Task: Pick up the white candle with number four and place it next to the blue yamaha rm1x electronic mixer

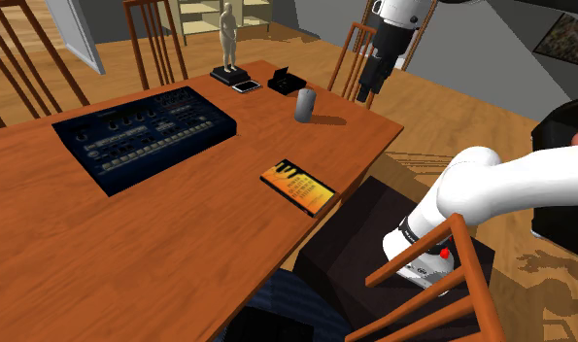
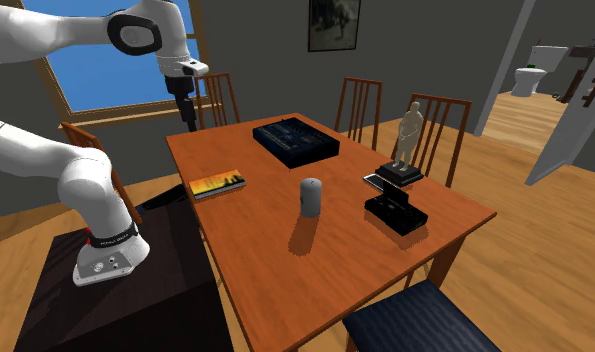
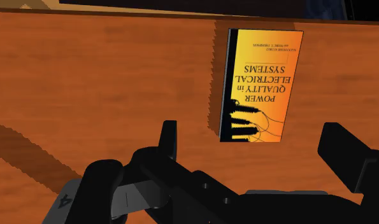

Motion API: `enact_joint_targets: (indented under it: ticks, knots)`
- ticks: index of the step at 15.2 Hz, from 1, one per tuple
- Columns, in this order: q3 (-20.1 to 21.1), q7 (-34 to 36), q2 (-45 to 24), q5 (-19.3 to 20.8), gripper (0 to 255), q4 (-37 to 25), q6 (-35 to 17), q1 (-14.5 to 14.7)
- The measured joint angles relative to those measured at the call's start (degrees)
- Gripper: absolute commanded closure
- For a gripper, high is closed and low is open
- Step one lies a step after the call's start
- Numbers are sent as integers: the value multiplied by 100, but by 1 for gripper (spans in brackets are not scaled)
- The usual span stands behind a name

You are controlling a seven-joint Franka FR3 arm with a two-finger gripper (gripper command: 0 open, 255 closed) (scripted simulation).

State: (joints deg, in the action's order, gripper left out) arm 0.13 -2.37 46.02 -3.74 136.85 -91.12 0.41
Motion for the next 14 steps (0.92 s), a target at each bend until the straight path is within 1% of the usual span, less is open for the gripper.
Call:
enact_joint_targets:
  ticks: [1, 3, 9, 14]
  knots:
    - [0, 0, 0, 0, 0, 0, 0, 0]
    - [-72, -114, -123, 78, 0, 37, -183, -28]
    - [-451, -680, -838, 422, 0, 189, -1192, -170]
    - [-733, -1099, -1608, 613, 0, 64, -1980, -246]
